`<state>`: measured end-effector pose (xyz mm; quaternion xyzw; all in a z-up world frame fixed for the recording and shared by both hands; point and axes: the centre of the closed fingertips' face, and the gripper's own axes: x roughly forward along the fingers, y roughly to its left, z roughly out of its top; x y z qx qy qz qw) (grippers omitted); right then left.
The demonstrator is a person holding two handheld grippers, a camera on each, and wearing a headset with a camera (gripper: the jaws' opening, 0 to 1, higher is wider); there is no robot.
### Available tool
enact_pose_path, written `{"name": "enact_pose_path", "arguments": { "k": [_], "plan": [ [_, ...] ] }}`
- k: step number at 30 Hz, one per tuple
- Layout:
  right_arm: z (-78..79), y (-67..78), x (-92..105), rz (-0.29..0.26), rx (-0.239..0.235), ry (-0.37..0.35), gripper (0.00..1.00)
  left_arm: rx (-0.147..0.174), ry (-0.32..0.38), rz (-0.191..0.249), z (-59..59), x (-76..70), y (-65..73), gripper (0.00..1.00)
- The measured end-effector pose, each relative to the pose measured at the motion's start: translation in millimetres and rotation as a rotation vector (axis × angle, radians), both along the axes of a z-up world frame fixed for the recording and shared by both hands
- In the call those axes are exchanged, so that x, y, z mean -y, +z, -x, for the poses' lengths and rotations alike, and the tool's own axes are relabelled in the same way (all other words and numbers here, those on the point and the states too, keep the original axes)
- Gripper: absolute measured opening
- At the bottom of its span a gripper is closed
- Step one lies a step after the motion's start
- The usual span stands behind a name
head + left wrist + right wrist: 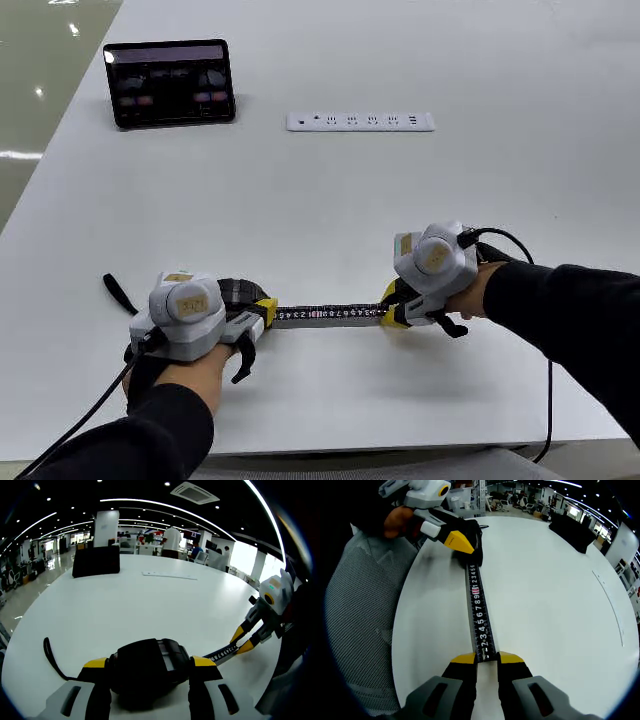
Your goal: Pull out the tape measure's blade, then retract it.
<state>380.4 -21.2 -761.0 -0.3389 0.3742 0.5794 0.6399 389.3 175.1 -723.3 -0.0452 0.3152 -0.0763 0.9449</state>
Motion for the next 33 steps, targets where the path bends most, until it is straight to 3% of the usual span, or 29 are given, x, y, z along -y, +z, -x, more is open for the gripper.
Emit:
{"name": "enact_pose_path", "arguments": {
  "k": [33],
  "plan": [
    [0.1, -0.8, -14.3, -0.021, 0.002, 0.011, 0.11, 0.003, 0.002, 0.005, -0.5, -0.2, 0.1, 0.58]
  ]
}}
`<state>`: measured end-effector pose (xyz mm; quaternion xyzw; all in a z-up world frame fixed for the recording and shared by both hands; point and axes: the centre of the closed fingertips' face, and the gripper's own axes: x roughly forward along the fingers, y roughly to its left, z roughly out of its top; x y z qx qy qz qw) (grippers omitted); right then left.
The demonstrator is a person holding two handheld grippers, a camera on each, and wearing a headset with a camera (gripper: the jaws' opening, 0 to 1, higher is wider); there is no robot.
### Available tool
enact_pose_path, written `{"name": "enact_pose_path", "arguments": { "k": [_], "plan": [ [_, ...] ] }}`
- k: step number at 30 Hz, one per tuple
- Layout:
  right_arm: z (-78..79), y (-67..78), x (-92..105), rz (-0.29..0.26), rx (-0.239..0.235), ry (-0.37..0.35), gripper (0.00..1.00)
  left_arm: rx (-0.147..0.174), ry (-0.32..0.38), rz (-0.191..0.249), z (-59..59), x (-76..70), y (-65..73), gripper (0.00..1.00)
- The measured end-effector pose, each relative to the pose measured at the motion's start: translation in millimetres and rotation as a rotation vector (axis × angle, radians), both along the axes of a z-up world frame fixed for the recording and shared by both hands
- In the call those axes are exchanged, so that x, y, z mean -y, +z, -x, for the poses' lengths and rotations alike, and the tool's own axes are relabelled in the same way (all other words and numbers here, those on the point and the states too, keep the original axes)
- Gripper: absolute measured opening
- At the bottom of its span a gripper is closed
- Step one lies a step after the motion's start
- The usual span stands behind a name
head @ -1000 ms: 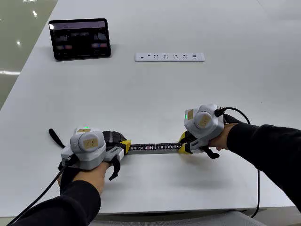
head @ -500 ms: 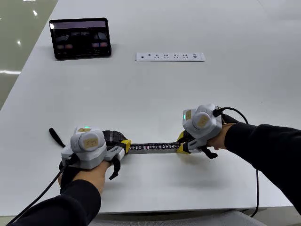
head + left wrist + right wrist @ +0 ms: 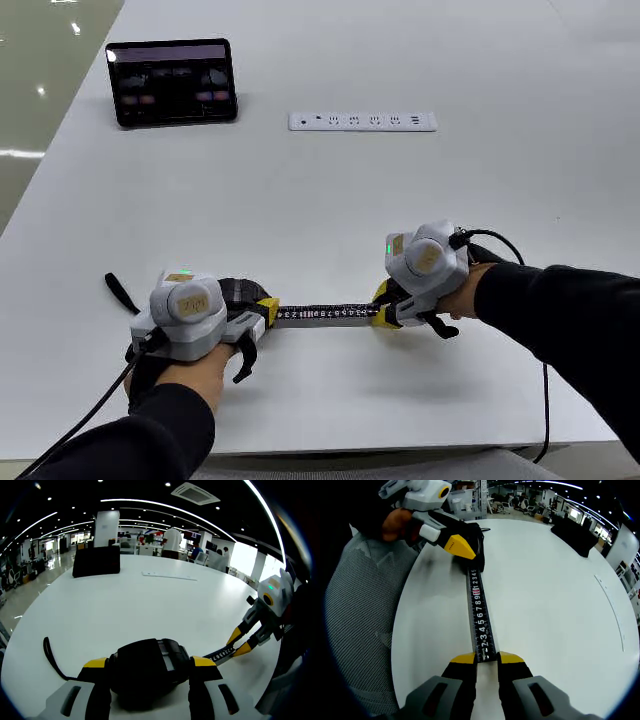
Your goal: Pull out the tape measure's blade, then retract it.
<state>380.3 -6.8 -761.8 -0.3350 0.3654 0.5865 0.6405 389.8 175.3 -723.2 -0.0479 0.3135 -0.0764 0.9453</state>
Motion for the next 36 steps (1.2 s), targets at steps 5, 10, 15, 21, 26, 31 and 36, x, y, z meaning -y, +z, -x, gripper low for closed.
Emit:
{"name": "enact_pose_path", "arguments": {
  "k": [5, 10, 15, 21, 26, 31, 36],
  "plan": [
    [0.5, 0.0, -1.5, -0.004, 0.001, 0.002, 0.11, 0.001, 0.000, 0.000, 0.0, -0.1, 0.1, 0.59],
    [0.9, 0.1, -3.0, -0.010, 0.002, 0.013, 0.11, 0.001, 0.001, 0.001, 0.1, -0.1, 0.2, 0.59],
    [0.3, 1.2, -4.9, -0.018, -0.010, -0.018, 0.10, 0.001, 0.002, 0.004, 0.3, -0.3, 0.3, 0.59],
    [1.1, 1.6, -8.8, -0.036, -0.022, -0.026, 0.09, -0.001, 0.003, 0.007, 0.8, -0.2, 0.6, 0.58],
    [0.3, 2.1, -12.4, -0.037, -0.021, -0.027, 0.09, -0.002, 0.004, 0.010, 1.2, -0.3, 0.8, 0.58],
    [0.5, 2.2, -17.3, -0.045, -0.022, -0.024, 0.09, -0.003, 0.005, 0.013, 0.9, -0.6, 0.5, 0.58],
    [1.2, 2.5, -21.2, -0.051, -0.028, -0.027, 0.09, -0.002, 0.006, 0.016, 0.7, -0.3, 0.4, 0.58]
  ]
}}
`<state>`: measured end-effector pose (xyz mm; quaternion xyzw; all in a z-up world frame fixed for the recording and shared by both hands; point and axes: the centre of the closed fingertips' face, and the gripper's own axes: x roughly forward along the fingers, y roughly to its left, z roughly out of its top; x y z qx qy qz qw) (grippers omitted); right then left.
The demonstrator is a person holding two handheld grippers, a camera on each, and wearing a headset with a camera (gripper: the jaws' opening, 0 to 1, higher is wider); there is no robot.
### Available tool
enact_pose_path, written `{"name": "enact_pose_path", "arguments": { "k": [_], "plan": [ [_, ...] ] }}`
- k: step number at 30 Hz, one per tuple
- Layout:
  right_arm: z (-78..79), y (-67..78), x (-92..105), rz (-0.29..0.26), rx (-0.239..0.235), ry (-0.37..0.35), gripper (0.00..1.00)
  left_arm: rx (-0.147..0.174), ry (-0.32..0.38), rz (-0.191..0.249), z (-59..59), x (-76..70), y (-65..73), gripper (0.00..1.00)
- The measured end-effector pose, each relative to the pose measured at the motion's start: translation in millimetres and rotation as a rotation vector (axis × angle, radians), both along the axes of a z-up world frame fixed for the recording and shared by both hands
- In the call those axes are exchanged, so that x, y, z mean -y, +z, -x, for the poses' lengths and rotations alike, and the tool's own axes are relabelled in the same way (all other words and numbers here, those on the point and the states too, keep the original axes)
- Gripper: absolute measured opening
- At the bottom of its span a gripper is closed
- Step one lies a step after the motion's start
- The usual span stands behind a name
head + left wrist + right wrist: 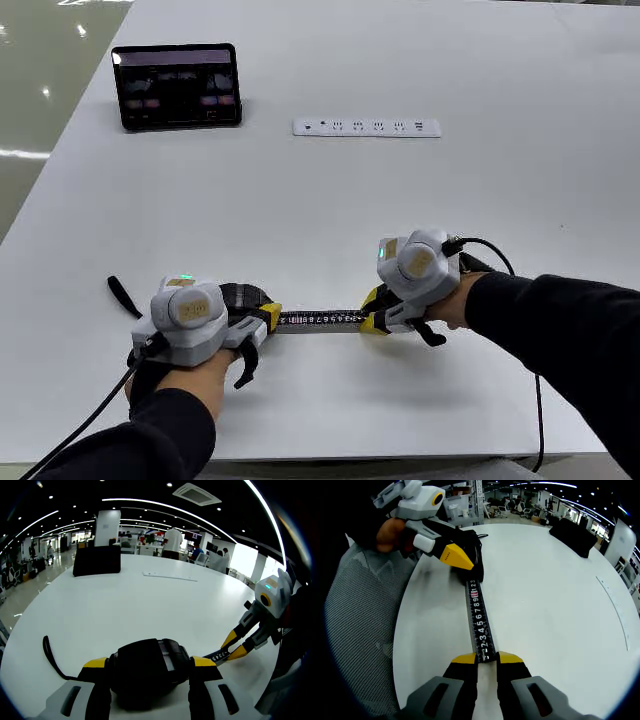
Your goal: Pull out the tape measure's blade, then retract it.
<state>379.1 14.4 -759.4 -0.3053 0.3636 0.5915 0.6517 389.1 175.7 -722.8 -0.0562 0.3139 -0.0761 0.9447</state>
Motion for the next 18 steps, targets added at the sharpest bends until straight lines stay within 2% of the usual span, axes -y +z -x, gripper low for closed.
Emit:
{"name": "enact_pose_path", "arguments": {
  "k": [18],
  "plan": [
    [-0.6, -1.1, -12.4, -0.011, -0.009, -0.013, 0.09, -0.002, 0.002, 0.006, -1.3, -1.0, -0.6, 0.58]
  ]
}}
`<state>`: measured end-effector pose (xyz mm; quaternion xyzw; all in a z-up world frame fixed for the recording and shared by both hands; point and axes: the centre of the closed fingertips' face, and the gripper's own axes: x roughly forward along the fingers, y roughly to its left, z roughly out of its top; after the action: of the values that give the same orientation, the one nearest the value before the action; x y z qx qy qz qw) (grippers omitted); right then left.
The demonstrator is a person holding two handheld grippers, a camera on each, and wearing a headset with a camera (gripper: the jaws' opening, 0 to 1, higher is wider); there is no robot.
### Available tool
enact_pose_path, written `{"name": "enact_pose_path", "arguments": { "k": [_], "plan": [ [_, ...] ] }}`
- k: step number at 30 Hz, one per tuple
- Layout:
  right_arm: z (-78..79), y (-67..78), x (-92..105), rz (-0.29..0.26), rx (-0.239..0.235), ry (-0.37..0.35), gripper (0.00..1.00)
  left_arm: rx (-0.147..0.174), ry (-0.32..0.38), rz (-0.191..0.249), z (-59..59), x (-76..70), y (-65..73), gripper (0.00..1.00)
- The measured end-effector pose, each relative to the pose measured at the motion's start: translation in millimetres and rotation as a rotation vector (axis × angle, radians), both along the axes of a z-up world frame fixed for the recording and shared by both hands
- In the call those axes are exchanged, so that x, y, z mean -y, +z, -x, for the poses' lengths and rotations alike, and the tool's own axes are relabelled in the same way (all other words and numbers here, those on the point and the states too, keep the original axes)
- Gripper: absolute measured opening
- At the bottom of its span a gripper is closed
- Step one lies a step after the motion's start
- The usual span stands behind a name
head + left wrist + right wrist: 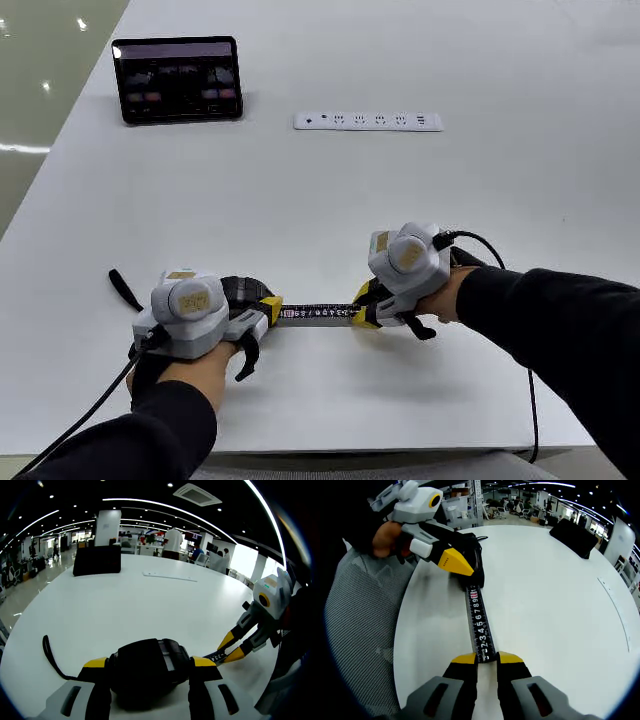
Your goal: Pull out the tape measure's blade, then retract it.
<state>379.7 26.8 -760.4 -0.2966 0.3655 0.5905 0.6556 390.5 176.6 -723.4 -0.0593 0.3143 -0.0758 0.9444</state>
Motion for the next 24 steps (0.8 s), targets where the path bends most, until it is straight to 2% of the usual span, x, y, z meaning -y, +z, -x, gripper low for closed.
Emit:
{"name": "enact_pose_path", "arguments": {
  "k": [14, 17, 24],
  "plan": [
    [0.5, -0.2, -4.4, 0.004, -0.001, 0.009, 0.10, 0.000, -0.001, -0.001, -0.4, 0.1, -0.6, 0.58],
    [2.5, -0.1, -3.9, 0.007, 0.033, 0.072, 0.11, -0.001, -0.005, -0.002, 0.1, 0.7, -0.5, 0.58],
    [2.2, -0.6, -0.4, -0.015, 0.058, 0.093, 0.12, 0.001, -0.008, -0.006, 0.1, 1.0, -0.1, 0.58]
  ]
}}
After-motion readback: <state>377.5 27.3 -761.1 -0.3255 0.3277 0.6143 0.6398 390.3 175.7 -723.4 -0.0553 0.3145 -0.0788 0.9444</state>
